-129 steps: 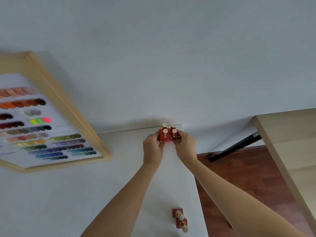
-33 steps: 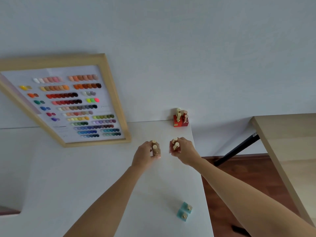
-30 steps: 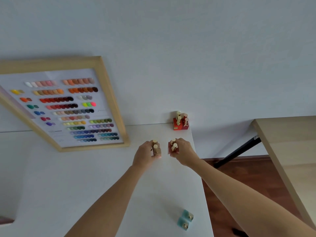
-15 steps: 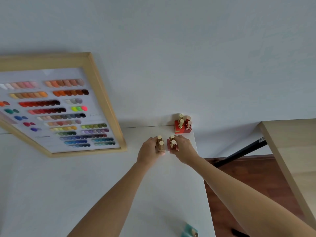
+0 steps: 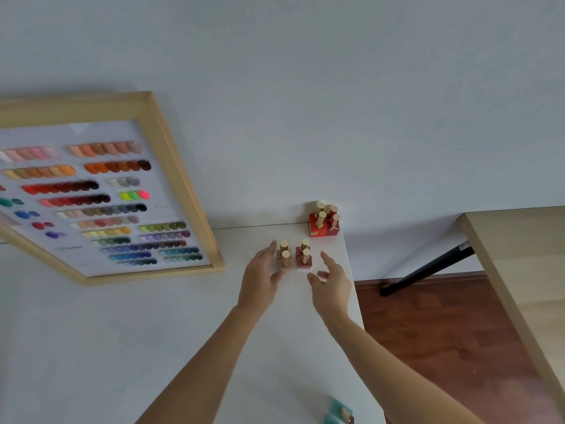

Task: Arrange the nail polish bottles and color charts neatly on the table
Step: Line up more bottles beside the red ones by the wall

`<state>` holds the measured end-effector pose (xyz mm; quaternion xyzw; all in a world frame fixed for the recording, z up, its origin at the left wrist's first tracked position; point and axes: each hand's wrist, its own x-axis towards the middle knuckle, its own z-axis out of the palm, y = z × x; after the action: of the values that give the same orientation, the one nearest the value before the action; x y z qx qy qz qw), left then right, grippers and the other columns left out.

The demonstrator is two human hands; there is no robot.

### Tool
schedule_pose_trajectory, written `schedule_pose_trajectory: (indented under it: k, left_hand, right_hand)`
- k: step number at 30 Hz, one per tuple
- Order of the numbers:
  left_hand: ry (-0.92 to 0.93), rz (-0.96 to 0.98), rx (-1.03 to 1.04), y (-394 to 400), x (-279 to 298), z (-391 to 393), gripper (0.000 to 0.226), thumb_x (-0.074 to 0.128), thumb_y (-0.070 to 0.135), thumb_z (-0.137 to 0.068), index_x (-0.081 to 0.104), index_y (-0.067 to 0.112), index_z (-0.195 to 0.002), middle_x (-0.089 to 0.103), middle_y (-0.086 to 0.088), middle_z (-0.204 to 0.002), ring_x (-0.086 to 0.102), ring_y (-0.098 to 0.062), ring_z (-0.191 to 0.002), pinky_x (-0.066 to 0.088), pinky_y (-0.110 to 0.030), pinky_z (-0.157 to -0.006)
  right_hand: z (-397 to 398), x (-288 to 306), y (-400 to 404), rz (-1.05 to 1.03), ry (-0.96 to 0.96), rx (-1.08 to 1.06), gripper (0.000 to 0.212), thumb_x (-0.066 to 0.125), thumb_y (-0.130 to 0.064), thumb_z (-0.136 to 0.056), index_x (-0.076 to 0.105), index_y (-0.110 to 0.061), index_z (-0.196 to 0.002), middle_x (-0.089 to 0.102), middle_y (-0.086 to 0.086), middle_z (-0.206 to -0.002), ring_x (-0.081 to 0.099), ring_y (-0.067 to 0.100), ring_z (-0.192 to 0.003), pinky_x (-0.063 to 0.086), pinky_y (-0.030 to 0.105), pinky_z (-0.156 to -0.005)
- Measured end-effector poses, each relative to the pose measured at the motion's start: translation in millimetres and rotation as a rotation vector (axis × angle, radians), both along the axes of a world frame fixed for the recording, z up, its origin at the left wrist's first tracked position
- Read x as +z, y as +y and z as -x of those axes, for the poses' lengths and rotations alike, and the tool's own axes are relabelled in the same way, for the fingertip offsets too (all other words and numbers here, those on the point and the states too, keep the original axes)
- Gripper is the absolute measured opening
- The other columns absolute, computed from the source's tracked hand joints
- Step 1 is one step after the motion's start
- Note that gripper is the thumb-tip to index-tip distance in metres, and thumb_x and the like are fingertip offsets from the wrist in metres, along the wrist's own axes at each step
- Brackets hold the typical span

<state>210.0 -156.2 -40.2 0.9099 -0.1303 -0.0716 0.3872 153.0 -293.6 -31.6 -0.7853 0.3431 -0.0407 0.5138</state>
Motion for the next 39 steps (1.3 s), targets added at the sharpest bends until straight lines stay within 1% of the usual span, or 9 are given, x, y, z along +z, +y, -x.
schedule_pose_trajectory:
  k: [5, 16, 21, 23, 26, 30, 35, 37, 39]
  left_hand:
    - [-0.08, 0.041, -0.049, -4.9, 1.1, 0.6, 0.053, 0.064, 0.005, -0.086, 0.048, 0.009, -0.136, 0.062, -0.009, -0.124, 0.061, -0.022, -0.113, 0.05, -0.034, -0.099]
    - [-0.118, 0.099, -0.01, -21.5, -6.9, -12.0, 0.051, 0.062, 0.002, -0.087, 0.049, 0.009, -0.135, 0.065, -0.01, -0.11, 0.065, -0.022, -0.099, 0.054, -0.036, -0.09]
    - [-0.121, 0.106, 0.017, -32.0, -8.7, -25.5, 0.051, 0.061, 0.0, -0.087, 0.049, 0.007, -0.136, 0.064, -0.012, -0.112, 0.065, -0.024, -0.101, 0.054, -0.039, -0.09]
    - [-0.117, 0.111, 0.028, -35.8, -9.1, -30.9, 0.052, 0.061, -0.001, -0.086, 0.048, 0.007, -0.136, 0.063, -0.012, -0.113, 0.064, -0.024, -0.101, 0.054, -0.039, -0.091]
    - [-0.102, 0.112, 0.051, -39.7, -11.1, -34.3, 0.06, 0.071, 0.006, -0.08, 0.048, 0.008, -0.136, 0.06, -0.01, -0.112, 0.063, -0.021, -0.101, 0.053, -0.035, -0.092]
    - [-0.059, 0.071, 0.116, -43.5, -16.1, -30.8, 0.076, 0.08, 0.019, -0.073, 0.043, 0.005, -0.138, 0.056, -0.01, -0.116, 0.061, -0.021, -0.102, 0.049, -0.026, -0.089]
    - [0.004, 0.098, 0.199, -54.1, -15.2, -34.9, 0.067, 0.081, 0.026, -0.073, 0.052, 0.006, -0.129, 0.056, -0.01, -0.11, 0.063, -0.024, -0.094, 0.054, -0.038, -0.085]
    - [0.003, 0.111, 0.207, -57.3, -14.3, -36.5, 0.059, 0.081, 0.026, -0.072, 0.056, 0.008, -0.122, 0.056, -0.009, -0.105, 0.064, -0.024, -0.09, 0.055, -0.04, -0.082]
    - [-0.008, 0.116, 0.214, -59.4, -14.2, -38.0, 0.055, 0.082, 0.024, -0.071, 0.058, 0.01, -0.119, 0.056, -0.008, -0.104, 0.064, -0.024, -0.089, 0.056, -0.039, -0.082]
  right_hand:
    - [-0.9, -7.1, 9.9, 0.148, -0.115, 0.113, 0.053, 0.062, 0.001, -0.086, 0.052, -0.023, -0.132, 0.061, 0.003, -0.117, 0.061, 0.011, -0.079, 0.045, 0.014, -0.077]
    - [-30.4, -23.6, 5.6, 0.234, -0.235, 0.128, 0.046, 0.059, 0.001, -0.087, 0.058, -0.024, -0.126, 0.064, 0.002, -0.094, 0.054, 0.007, -0.077, 0.035, -0.001, -0.073]
    - [-46.3, -27.5, -0.2, 0.297, -0.255, 0.086, 0.041, 0.062, 0.001, -0.086, 0.063, -0.02, -0.121, 0.057, 0.005, -0.092, 0.054, 0.012, -0.07, 0.051, 0.025, -0.073]
    - [-50.3, -27.7, -2.0, 0.307, -0.27, 0.068, 0.041, 0.064, -0.001, -0.085, 0.061, -0.02, -0.122, 0.054, 0.003, -0.09, 0.054, 0.013, -0.072, 0.052, 0.028, -0.07]
    - [-49.8, -28.1, -2.6, 0.31, -0.28, -0.021, 0.052, 0.068, -0.006, -0.081, 0.044, -0.023, -0.124, 0.048, -0.001, -0.099, 0.052, 0.013, -0.087, 0.049, 0.027, -0.074]
    - [-48.1, -30.9, -8.5, 0.262, -0.235, -0.188, 0.073, 0.071, -0.005, -0.078, 0.029, -0.016, -0.136, 0.036, 0.008, -0.13, 0.04, 0.023, -0.12, 0.037, 0.028, -0.099]
    - [-54.8, -35.5, -28.2, 0.14, -0.134, -0.101, 0.083, 0.066, -0.009, -0.085, 0.012, -0.017, -0.148, 0.011, 0.011, -0.154, 0.017, 0.026, -0.141, 0.02, 0.025, -0.107]
    - [-57.6, -37.5, -33.8, 0.146, -0.121, -0.026, 0.083, 0.066, -0.015, -0.086, 0.011, -0.015, -0.148, 0.018, 0.009, -0.155, 0.019, 0.025, -0.14, 0.021, 0.029, -0.11]
    - [-60.0, -40.5, -36.4, 0.163, -0.112, 0.011, 0.08, 0.065, -0.017, -0.086, 0.014, -0.016, -0.148, 0.037, 0.009, -0.145, 0.033, 0.026, -0.13, 0.03, 0.033, -0.106]
